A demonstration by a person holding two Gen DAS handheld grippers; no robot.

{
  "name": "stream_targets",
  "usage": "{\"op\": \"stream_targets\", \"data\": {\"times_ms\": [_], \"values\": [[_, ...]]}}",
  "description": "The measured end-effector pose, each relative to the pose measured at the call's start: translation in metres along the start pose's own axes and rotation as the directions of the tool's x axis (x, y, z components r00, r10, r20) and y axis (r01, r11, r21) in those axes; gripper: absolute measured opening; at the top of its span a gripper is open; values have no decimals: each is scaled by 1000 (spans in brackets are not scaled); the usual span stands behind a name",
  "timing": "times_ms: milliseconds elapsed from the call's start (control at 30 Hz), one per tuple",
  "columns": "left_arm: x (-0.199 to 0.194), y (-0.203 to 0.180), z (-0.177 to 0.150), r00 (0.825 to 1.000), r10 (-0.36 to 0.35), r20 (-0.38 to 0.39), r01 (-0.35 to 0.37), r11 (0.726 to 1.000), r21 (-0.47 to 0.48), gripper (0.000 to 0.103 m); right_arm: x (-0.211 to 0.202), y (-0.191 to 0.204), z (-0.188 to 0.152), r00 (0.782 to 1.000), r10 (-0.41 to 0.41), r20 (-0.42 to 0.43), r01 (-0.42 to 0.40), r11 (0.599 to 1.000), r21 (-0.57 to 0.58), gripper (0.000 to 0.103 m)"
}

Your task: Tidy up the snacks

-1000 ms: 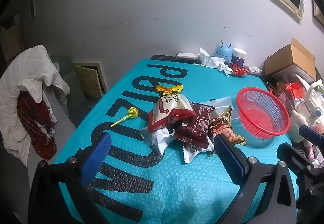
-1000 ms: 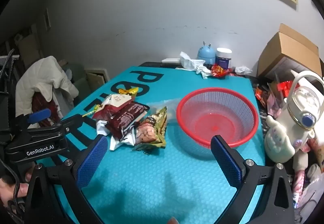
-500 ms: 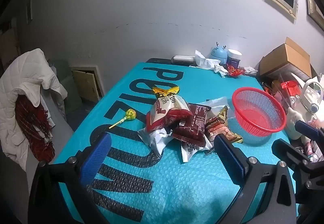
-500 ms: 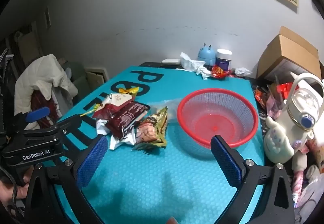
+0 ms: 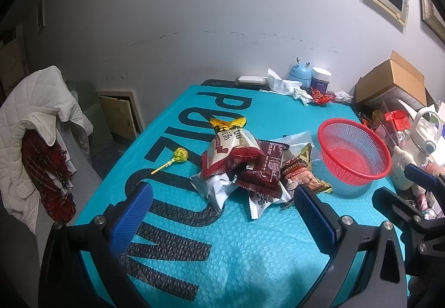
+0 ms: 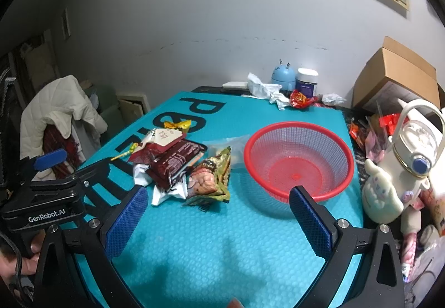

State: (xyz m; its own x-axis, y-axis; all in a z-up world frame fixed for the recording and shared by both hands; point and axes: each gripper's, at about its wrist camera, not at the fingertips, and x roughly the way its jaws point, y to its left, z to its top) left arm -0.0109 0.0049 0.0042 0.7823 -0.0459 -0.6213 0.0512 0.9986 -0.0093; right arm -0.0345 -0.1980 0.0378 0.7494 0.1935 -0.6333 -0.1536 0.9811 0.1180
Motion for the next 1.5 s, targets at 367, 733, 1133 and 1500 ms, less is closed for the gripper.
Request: {"op": "stream_targets", "data": {"times_ms": [367,733,1133,1500], "values": [[0,-2,-3,1000,-1,0,1,1000,2,103,-1,0,-1,1000,-20,6,20,1000,-3,103],[-2,-3,-4,1000,-7,1,7,1000,6,103,-5,1,-1,1000,-22,22,22,1000,-3,103],[-7,-1,-5,1000,-10,8,10,1000,6,103,-8,2,-1,999,-26,26,26,1000,-7,103],[-17,3,-3,1000,-15,25,15,1000,3,103,-14,7,1,999,-16,44,16,1000,-17,103]]}}
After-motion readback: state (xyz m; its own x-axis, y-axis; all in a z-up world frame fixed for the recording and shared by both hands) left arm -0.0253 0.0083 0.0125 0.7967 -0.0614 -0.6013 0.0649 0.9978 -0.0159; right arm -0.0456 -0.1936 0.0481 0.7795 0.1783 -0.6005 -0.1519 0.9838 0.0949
